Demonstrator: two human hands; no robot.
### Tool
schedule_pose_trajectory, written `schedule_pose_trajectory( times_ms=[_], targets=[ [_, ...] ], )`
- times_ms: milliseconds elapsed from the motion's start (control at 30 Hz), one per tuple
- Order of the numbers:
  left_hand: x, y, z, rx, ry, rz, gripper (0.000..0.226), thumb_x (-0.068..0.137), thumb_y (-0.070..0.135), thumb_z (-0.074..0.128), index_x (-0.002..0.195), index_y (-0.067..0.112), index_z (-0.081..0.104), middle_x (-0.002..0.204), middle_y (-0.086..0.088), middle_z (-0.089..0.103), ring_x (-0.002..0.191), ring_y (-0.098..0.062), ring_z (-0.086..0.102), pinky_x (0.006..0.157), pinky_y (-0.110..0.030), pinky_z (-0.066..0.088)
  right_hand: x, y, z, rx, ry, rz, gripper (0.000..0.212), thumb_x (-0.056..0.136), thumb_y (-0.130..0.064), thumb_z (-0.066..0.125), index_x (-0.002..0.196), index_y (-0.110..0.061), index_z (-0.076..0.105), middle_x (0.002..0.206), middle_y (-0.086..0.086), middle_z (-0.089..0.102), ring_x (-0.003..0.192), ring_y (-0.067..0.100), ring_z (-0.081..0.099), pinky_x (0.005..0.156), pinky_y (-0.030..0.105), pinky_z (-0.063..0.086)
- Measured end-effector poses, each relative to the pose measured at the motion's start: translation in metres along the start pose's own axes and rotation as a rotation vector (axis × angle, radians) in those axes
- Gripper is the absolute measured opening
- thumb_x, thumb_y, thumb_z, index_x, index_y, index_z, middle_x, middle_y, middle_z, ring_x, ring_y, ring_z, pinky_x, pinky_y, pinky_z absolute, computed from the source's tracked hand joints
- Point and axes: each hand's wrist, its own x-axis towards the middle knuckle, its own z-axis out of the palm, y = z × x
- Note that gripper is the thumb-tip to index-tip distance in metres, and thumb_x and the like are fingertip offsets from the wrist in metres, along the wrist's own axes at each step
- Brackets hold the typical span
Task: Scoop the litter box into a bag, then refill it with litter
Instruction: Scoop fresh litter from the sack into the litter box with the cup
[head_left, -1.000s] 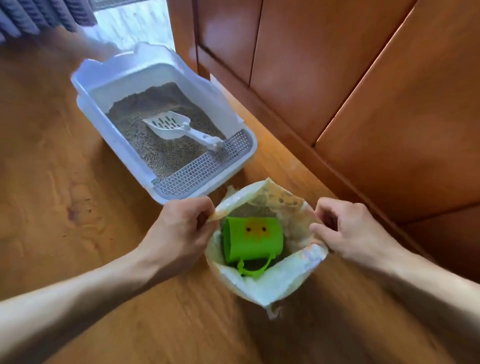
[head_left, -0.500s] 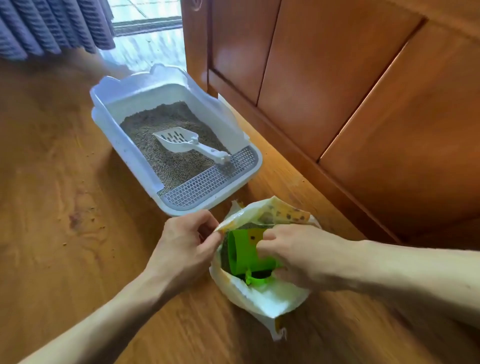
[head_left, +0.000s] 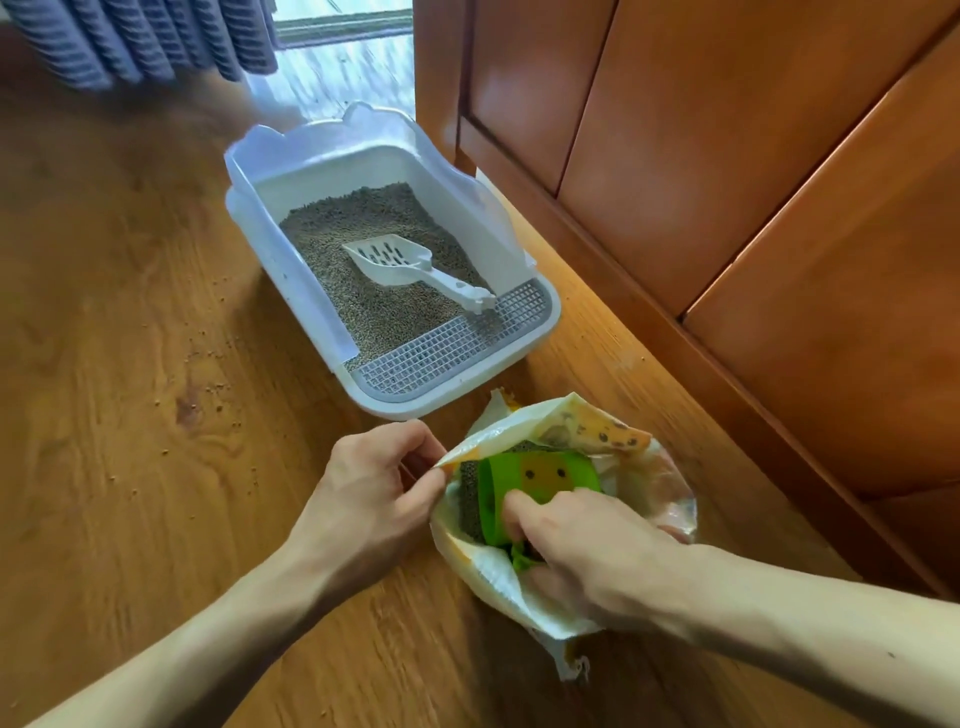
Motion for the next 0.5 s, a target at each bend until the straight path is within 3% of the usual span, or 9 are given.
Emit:
schedule_pose_trajectory(
  times_ms=[200, 333, 500],
  targets=[
    [0.006, 0.011, 0.005, -0.049, 0.005, 0.022, 0.013, 0.09, 0.019, 0.07, 0.078, 0.025, 0.069, 0.068, 0.008, 0.065, 0.063, -0.007, 0.061, 0.053, -0.017, 0.045, -0.009, 0.011, -0.01, 0.019, 0.048, -0.003, 0.021, 0.097, -0.034, 0.047, 0.11, -0.019, 0.039, 0.08, 0.001, 0.05, 0.078, 0.028, 0.054, 0.068, 0.042, 0.048],
    [0.008, 0.012, 0.009, -0.017, -0.007, 0.03, 0.013, 0.09, 0.02, 0.07, 0.078, 0.024, 0.068, 0.067, 0.008, 0.064, 0.063, -0.007, 0.059, 0.054, -0.017, 0.045, -0.017, 0.019, -0.02, 0.091, 0.16, -0.016, 0.015, 0.099, -0.035, 0.041, 0.098, -0.021, 0.048, 0.09, -0.004, 0.057, 0.082, 0.018, 0.055, 0.074, 0.036, 0.048],
    [0.013, 0.012, 0.007, -0.065, -0.023, 0.012, 0.013, 0.089, 0.018, 0.071, 0.077, 0.021, 0.069, 0.064, 0.005, 0.064, 0.057, -0.005, 0.056, 0.052, -0.015, 0.043, -0.02, 0.034, -0.036, -0.022, 0.347, -0.137, 0.024, 0.098, -0.032, 0.04, 0.087, -0.017, 0.056, 0.078, -0.004, 0.054, 0.063, 0.017, 0.05, 0.057, 0.034, 0.045]
  ],
)
